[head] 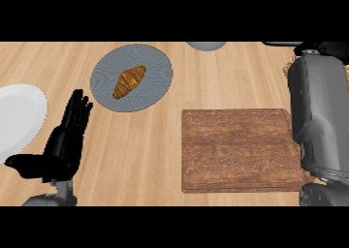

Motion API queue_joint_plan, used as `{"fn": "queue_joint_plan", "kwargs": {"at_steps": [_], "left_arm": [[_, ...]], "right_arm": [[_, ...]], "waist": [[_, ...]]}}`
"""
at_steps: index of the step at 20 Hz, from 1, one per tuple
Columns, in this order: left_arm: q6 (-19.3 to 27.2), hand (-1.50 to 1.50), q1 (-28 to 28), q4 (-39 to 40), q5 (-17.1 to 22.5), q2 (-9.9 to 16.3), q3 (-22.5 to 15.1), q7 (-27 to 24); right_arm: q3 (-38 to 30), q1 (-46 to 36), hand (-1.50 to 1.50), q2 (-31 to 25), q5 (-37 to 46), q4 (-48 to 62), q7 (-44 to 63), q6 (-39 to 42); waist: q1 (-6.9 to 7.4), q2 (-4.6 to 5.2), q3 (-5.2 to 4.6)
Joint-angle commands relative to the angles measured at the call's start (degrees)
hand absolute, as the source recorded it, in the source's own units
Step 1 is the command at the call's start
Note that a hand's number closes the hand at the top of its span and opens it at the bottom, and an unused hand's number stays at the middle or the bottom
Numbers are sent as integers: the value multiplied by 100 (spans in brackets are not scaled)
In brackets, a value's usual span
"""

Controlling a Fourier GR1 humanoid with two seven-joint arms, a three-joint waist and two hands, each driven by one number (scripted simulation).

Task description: Pick the cupcake from the cutting board and place it in the basket

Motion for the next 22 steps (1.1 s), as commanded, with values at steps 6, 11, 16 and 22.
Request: {"fn": "queue_joint_plan", "kwargs": {"at_steps": [6, 11, 16, 22], "left_arm": [[-196, 0, 256, -166, 123, 122, 100, -23], [-67, 0, 92, 166, -44, -26, 40, -115], [-135, 0, 143, -35, -6, 58, 101, -71], [-116, 0, 294, 110, -15, -104, 52, -325]], "right_arm": [[-461, 513, 150, 83, -211, -261, 635, -347], [-582, 892, 150, 244, -327, -472, 404, -675], [-669, 1133, 150, 506, -530, -1053, 207, -724], [-1032, 1395, 150, 406, -504, -1135, 313, -1018]], "waist": [[1, 1, 4], [-34, 7, 3], [-56, -18, 3], [-28, 13, 2]]}}
